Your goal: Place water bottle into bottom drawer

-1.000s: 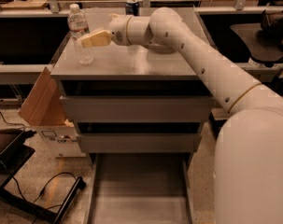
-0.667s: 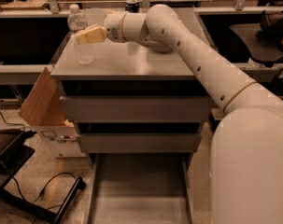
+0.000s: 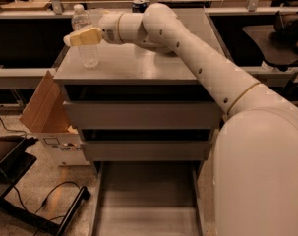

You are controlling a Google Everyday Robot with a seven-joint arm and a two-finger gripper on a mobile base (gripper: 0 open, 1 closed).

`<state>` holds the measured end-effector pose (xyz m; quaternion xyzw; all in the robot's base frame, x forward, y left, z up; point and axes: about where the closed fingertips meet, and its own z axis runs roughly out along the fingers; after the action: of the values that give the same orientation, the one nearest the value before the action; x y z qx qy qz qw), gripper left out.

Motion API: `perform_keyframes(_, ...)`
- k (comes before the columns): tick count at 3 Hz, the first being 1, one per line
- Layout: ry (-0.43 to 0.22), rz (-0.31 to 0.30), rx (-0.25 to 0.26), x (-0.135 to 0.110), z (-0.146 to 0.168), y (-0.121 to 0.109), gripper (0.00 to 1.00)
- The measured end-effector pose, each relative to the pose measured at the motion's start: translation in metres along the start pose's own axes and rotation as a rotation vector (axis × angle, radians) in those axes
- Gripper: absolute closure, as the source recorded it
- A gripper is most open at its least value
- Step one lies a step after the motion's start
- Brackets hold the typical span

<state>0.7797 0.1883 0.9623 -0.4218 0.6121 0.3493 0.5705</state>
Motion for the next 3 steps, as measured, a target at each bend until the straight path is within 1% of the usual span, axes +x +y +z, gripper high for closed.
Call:
perform_keyframes(1,-0.006,0.019,-0.006,0.008,0.015,0.001,0.16)
perform_keyframes(2,-0.005,0.019,-0.017,0.015,0.027,0.002,0.39)
perform_keyframes(3,-0.005,0.02,-0.021,0.015,0.029,0.004,0.62)
